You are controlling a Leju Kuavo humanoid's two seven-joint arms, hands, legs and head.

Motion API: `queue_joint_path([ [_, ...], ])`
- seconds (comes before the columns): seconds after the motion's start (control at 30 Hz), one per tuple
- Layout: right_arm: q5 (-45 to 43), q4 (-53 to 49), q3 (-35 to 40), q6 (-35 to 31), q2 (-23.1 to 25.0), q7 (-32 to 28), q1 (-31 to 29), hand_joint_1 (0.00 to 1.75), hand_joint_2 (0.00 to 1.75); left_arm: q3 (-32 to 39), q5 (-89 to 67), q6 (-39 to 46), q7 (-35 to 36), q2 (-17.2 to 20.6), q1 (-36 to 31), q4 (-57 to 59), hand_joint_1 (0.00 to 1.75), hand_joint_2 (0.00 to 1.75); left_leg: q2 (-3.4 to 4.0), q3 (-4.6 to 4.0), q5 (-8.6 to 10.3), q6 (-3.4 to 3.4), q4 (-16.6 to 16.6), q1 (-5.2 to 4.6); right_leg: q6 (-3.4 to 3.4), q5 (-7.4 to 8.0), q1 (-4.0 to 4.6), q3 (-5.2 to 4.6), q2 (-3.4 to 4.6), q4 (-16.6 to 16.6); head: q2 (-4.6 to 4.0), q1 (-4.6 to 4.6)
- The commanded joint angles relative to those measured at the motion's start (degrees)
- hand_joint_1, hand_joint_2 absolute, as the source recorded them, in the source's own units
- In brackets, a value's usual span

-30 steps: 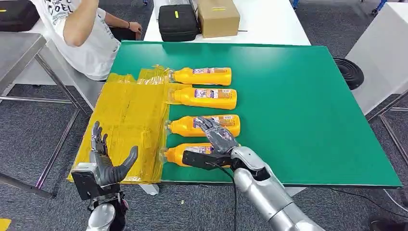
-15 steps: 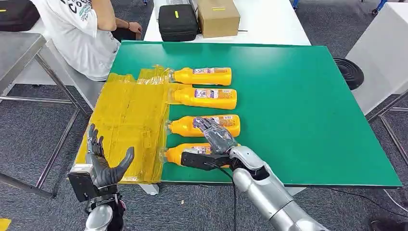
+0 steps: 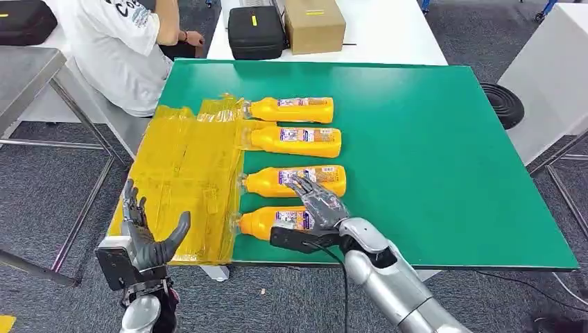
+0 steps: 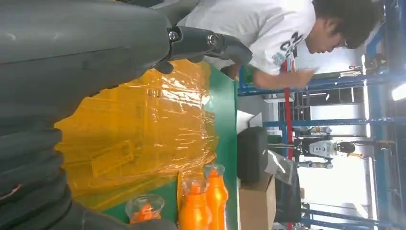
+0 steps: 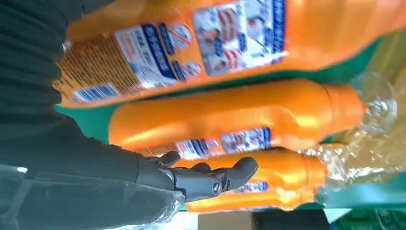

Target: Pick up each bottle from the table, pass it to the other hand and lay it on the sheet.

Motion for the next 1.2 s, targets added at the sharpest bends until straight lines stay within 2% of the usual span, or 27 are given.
queue_joint_path([
  [0.03,-0.01,2.35,0.17,-0.27,-2.02,0.01,-0.13,0.00,1.75,1.39,0.15,-0.10,0.43,0.96,-0.70,1.47,0.00,1.75,0.02,0.24,-0.08,-0.01,-0.03,0.01,-0.10,-0.08,0.04,0.25,-0.04,-0.05,0.00,0.00],
  [0.1,-0.08,3.52,-0.36,-0.24,-2.35,0.03,0.44,0.00,1.75,1.42,0.14,-0.02,0.43,0.98,-0.29,1.24,0.00,1.75,0.07,0.52,-0.22,-0.01,-0.02,0.01,-0.17,-0.20,0.06,0.53,-0.02,-0.05,0.00,-0.02],
  [0.27,-0.32,4.50,-2.08,-0.61,-3.06,0.12,2.57,0.00,1.75,0.67,-0.18,-0.11,0.72,0.97,-0.44,1.71,0.00,1.75,-0.04,0.27,-0.09,0.01,-0.05,0.02,-0.09,-0.10,0.04,0.31,-0.10,-0.08,0.00,0.00],
  [0.3,-0.32,4.59,-2.11,-0.61,-3.07,0.12,2.54,0.00,1.75,0.62,-0.20,-0.11,0.75,0.99,-0.54,1.82,0.00,1.75,-0.10,0.45,-0.15,0.01,-0.06,0.02,-0.13,-0.18,0.06,0.51,-0.18,-0.11,0.00,0.00],
  [0.4,-0.28,5.00,-2.21,-0.42,-2.69,0.28,1.63,0.00,1.75,0.48,-0.33,-0.15,1.02,1.03,-0.99,2.06,0.00,1.75,-0.02,0.26,-0.09,0.00,-0.05,0.00,-0.10,-0.10,0.02,0.29,-0.07,-0.06,0.00,0.00],
  [0.47,-0.25,5.93,-1.89,-0.31,-2.44,0.31,0.78,0.00,1.75,0.41,-0.38,-0.13,1.21,1.06,-1.27,2.17,0.00,1.75,0.07,0.49,-0.21,-0.01,-0.03,0.00,-0.17,-0.19,0.05,0.51,-0.02,-0.06,0.00,0.00],
  [0.73,-0.28,12.52,0.92,4.38,-2.73,1.50,-7.55,0.00,1.75,0.36,-0.23,-0.01,1.75,1.43,-2.11,2.55,0.00,1.75,0.22,0.37,-0.16,0.00,0.02,-0.01,-0.14,-0.09,0.03,0.32,0.13,0.00,0.00,-0.02],
  [0.9,-1.43,14.51,1.22,5.87,-3.50,0.24,-8.89,0.02,1.75,0.38,0.18,-0.04,1.81,1.57,-2.02,2.94,0.00,1.75,0.04,0.26,-0.05,0.02,-0.04,-0.01,-0.09,-0.05,0.02,0.26,-0.01,-0.05,0.00,0.00],
  [0.93,-1.68,15.32,1.56,6.29,-3.58,0.03,-9.62,0.16,1.75,0.30,0.28,-0.05,1.81,1.57,-2.08,2.94,0.00,1.75,0.07,0.40,-0.11,0.01,-0.04,-0.01,-0.13,-0.11,0.02,0.40,-0.01,-0.05,0.00,-0.02],
  [0.97,-2.09,15.97,1.69,6.96,-3.47,-0.19,-10.49,0.40,1.75,0.24,0.32,-0.05,1.81,1.59,-2.20,2.93,0.00,1.75,0.02,0.24,-0.04,0.02,-0.05,-0.01,-0.08,-0.05,0.01,0.25,-0.03,-0.05,0.00,0.00],
  [1.0,-2.33,16.54,1.81,7.41,-3.24,-0.28,-11.24,0.56,1.75,0.20,0.34,-0.05,1.81,1.61,-2.40,2.97,0.00,1.75,0.06,0.43,-0.13,0.01,-0.04,0.00,-0.14,-0.13,0.04,0.44,-0.02,-0.06,0.00,0.00],
  [1.1,-2.43,16.86,1.84,7.57,-3.04,-0.30,-11.68,0.56,1.75,0.19,0.36,-0.05,1.82,1.61,-2.54,3.02,0.00,1.75,0.08,0.23,-0.06,0.01,-0.02,-0.01,-0.09,-0.05,0.02,0.23,0.03,-0.02,0.00,-0.02],
  [1.13,-2.45,17.57,2.17,7.63,-2.79,-0.27,-12.10,1.13,1.75,0.21,0.47,-0.05,1.89,1.62,-2.74,3.28,0.00,1.75,0.09,0.45,-0.16,0.00,-0.01,-0.01,-0.16,-0.14,0.04,0.45,0.01,-0.01,0.00,0.00],
  [1.17,-2.49,17.74,2.26,7.66,-2.74,-0.27,-12.16,1.43,1.75,0.19,0.47,-0.05,1.89,1.64,-2.75,3.26,0.00,1.75,0.03,0.31,-0.07,0.01,-0.03,-0.02,-0.11,-0.08,0.01,0.30,-0.03,-0.02,0.00,0.00],
  [1.2,-2.67,18.36,2.63,8.03,-2.63,-0.38,-12.56,1.45,1.75,0.18,0.57,-0.04,1.95,1.68,-2.87,3.36,0.00,1.75,0.07,0.40,-0.12,0.00,-0.02,0.00,-0.14,-0.11,0.04,0.40,-0.01,-0.03,0.00,-0.02],
])
